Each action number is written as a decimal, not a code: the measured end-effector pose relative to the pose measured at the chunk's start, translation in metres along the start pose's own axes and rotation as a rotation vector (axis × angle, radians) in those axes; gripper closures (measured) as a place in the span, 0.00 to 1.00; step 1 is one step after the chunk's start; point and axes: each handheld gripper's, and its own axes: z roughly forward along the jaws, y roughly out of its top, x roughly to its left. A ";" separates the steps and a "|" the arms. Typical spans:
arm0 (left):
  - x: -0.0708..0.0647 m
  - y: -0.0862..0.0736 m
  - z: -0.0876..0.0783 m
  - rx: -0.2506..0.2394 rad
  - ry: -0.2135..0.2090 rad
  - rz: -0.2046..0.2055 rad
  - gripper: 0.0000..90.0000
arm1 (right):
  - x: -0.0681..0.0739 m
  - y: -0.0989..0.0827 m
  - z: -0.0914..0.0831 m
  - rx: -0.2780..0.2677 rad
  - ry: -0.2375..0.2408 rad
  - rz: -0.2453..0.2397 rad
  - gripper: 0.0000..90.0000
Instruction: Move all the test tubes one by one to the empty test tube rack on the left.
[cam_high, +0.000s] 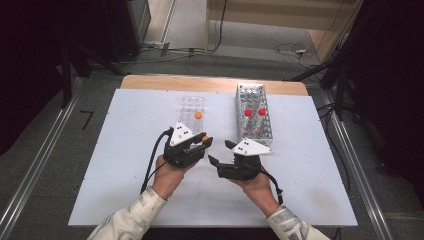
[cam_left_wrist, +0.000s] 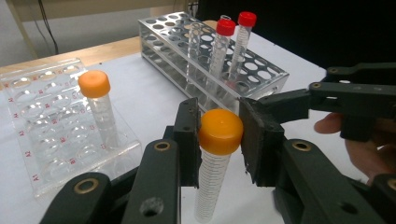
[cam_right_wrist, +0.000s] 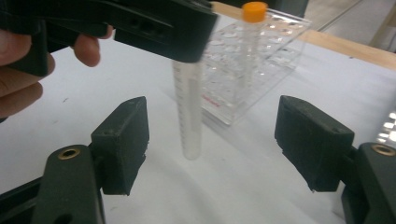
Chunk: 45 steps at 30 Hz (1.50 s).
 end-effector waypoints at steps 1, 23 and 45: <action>0.001 0.002 0.000 -0.004 0.003 -0.006 0.78 | -0.003 0.000 -0.002 -0.004 -0.005 0.004 0.27; 0.033 0.049 0.003 -0.029 0.101 -0.012 0.78 | -0.024 -0.006 -0.017 -0.009 -0.056 0.037 0.28; 0.040 0.061 0.018 -0.049 0.163 0.004 0.78 | -0.026 -0.007 -0.018 -0.011 -0.062 0.050 0.29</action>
